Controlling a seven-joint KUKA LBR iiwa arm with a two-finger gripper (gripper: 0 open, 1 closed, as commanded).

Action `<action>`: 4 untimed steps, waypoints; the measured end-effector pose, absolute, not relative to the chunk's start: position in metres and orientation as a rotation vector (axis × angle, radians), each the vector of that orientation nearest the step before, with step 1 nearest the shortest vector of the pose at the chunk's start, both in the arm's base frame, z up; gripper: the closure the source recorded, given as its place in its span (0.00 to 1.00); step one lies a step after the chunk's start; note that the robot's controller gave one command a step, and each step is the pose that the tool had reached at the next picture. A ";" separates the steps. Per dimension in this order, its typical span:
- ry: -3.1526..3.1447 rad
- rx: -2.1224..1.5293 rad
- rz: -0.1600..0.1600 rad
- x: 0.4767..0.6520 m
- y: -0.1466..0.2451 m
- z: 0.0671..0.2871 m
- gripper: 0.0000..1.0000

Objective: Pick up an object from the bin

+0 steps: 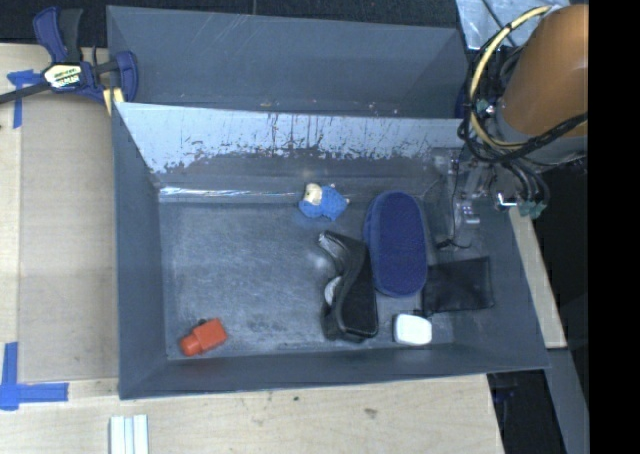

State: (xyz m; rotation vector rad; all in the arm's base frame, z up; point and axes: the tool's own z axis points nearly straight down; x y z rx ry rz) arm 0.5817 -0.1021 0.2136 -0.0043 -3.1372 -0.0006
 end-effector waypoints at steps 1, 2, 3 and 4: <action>-3.138 0.143 -0.001 0.558 -0.091 0.091 0.00; -3.147 0.251 -0.004 0.535 -0.134 0.074 0.00; -3.137 0.256 -0.002 0.535 -0.134 0.077 1.00; -3.142 0.274 0.007 0.541 -0.139 0.222 1.00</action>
Offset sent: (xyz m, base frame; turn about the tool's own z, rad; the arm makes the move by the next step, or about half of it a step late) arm -0.0229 0.0104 -0.1196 -0.0950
